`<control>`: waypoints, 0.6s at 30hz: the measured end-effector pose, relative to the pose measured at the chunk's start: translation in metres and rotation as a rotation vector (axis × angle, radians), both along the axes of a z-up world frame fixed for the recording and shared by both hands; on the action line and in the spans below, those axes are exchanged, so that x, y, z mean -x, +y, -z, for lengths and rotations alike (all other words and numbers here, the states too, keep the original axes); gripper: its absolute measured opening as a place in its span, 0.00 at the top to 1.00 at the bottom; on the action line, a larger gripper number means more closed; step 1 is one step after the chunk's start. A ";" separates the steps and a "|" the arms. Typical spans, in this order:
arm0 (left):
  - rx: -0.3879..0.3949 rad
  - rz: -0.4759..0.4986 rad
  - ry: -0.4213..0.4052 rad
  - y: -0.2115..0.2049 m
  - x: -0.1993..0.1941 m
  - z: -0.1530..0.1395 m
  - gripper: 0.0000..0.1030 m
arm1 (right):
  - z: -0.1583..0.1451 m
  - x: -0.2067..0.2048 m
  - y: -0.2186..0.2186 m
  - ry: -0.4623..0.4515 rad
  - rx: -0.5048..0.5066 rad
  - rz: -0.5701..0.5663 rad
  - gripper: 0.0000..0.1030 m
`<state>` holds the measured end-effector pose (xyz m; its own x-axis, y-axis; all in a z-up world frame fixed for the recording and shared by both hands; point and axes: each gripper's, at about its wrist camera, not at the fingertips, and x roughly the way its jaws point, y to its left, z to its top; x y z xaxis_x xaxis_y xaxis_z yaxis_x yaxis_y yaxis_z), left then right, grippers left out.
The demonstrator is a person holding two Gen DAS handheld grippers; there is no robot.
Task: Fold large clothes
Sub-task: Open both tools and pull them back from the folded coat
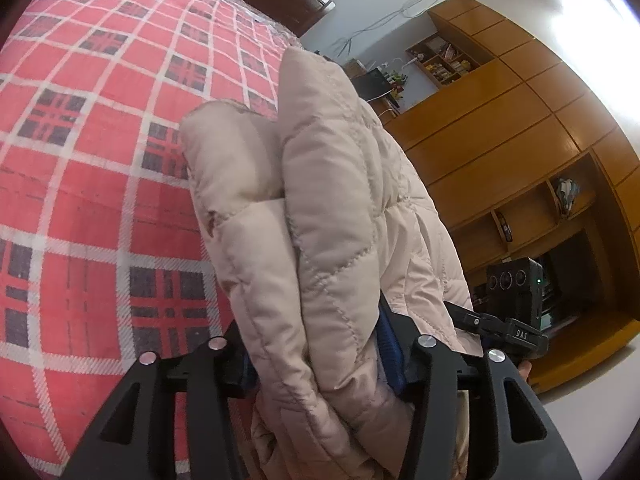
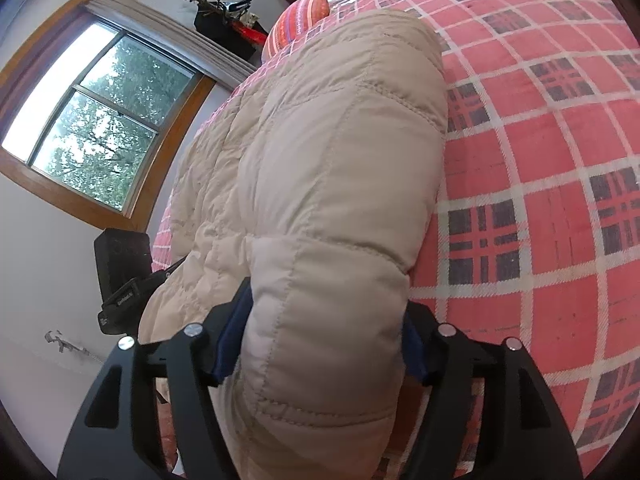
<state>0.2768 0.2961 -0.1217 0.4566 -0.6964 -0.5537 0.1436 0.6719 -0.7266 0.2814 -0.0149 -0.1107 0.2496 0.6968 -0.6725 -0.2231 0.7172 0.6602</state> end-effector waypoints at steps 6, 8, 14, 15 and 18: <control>-0.060 -0.055 0.001 0.013 0.009 -0.014 0.26 | -0.020 0.006 0.003 -0.038 0.072 0.017 0.21; -0.068 -0.070 0.007 0.018 0.016 -0.019 0.24 | -0.025 0.011 0.004 -0.052 0.092 0.019 0.18; -0.177 -0.130 -0.034 0.027 0.047 -0.042 0.19 | -0.048 0.040 -0.005 -0.103 0.105 0.023 0.14; -0.212 -0.147 -0.032 0.027 0.054 -0.046 0.19 | -0.051 0.044 -0.008 -0.111 0.108 0.024 0.13; -0.276 -0.179 -0.019 0.027 0.075 -0.054 0.18 | -0.061 0.063 -0.009 -0.130 0.160 0.034 0.11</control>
<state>0.2014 0.3234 -0.0680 0.5700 -0.4289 -0.7008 0.0171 0.8589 -0.5118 0.2181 -0.0240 -0.0492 0.3629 0.5733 -0.7346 -0.2729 0.8192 0.5045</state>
